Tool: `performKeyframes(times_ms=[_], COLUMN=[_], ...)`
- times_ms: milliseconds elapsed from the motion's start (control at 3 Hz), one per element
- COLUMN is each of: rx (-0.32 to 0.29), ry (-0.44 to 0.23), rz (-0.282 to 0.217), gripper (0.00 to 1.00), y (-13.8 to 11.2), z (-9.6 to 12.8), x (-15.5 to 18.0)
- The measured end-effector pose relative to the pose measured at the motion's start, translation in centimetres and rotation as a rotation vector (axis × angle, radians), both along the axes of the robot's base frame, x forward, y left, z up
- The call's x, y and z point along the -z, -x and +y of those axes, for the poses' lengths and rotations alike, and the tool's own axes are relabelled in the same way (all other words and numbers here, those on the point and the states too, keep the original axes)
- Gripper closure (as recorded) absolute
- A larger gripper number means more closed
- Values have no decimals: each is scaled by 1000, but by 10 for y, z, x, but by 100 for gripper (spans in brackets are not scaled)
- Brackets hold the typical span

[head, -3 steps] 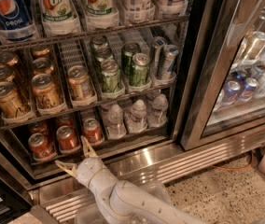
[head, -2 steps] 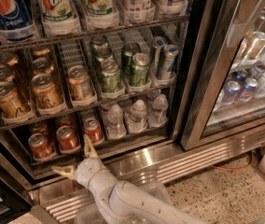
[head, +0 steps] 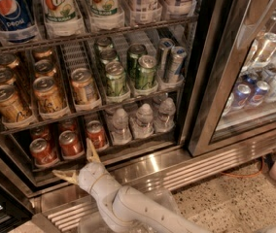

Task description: Pick coke can from bottom shelf of fridge

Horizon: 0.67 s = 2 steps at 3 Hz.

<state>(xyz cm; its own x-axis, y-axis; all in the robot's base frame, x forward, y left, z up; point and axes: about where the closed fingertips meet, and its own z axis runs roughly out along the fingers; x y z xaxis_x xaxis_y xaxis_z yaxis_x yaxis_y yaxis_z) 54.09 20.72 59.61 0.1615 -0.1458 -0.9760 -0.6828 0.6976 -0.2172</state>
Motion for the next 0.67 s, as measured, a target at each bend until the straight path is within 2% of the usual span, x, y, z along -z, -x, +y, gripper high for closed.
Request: performKeyframes(times_ms=[333,667], rx=[-40,-55], ry=[-40,-70], rz=[-12,-19], gripper=[22,26], y=[-3,-3], z=[18,31], x=[0,0])
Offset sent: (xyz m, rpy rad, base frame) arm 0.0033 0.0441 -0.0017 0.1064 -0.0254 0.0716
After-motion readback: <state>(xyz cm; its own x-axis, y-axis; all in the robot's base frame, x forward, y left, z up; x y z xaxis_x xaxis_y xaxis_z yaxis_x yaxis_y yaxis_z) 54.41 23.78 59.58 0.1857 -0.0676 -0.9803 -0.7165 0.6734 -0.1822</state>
